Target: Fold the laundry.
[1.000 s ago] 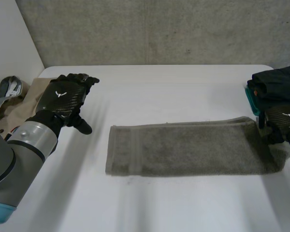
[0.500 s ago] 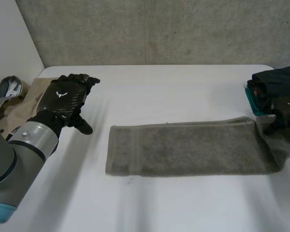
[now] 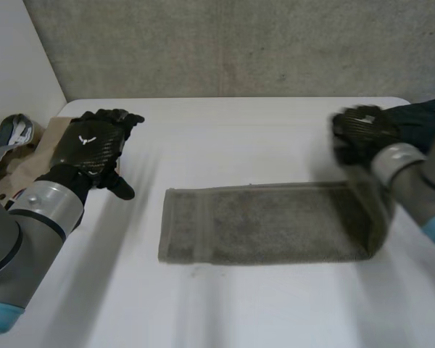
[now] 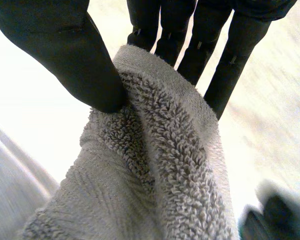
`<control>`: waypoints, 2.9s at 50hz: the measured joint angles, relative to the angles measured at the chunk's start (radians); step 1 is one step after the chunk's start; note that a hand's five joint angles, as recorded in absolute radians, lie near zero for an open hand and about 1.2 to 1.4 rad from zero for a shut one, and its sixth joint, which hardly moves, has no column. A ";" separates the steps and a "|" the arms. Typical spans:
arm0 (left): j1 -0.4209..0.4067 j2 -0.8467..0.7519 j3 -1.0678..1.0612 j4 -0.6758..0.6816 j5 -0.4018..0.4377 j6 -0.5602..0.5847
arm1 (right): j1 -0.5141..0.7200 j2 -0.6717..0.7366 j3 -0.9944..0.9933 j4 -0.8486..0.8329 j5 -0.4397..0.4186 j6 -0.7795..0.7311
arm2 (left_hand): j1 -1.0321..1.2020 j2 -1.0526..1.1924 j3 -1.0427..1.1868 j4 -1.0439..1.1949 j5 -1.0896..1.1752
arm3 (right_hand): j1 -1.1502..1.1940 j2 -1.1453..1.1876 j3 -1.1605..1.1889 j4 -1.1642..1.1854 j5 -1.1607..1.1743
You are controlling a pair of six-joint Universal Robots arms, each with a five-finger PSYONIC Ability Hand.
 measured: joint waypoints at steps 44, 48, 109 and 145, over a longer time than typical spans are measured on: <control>-0.181 -0.212 0.299 -0.045 -0.031 0.010 | 0.325 -0.007 0.022 0.182 0.198 0.188 | 0.000 0.000 0.000 0.000 0.000 | -0.921 -0.965 -0.972 -0.982 -0.942; -0.266 -0.337 0.404 -0.102 -0.036 0.026 | 0.278 -0.053 0.124 0.188 0.232 0.168 | 0.000 0.000 0.000 0.000 0.000 | -0.921 -0.965 -0.972 -0.982 -0.942; -0.331 -0.362 0.550 -0.426 -0.311 0.075 | 0.164 -0.066 0.430 -0.118 0.190 0.112 | 0.000 0.000 0.000 0.000 0.000 | -0.066 -0.086 -0.103 -0.115 -0.087; -0.145 -0.228 0.468 -0.409 -0.299 0.048 | 0.464 -0.055 0.374 -0.444 -0.111 -0.407 | 0.000 0.000 0.000 0.000 0.000 | -0.811 -0.844 -0.846 -0.866 -0.851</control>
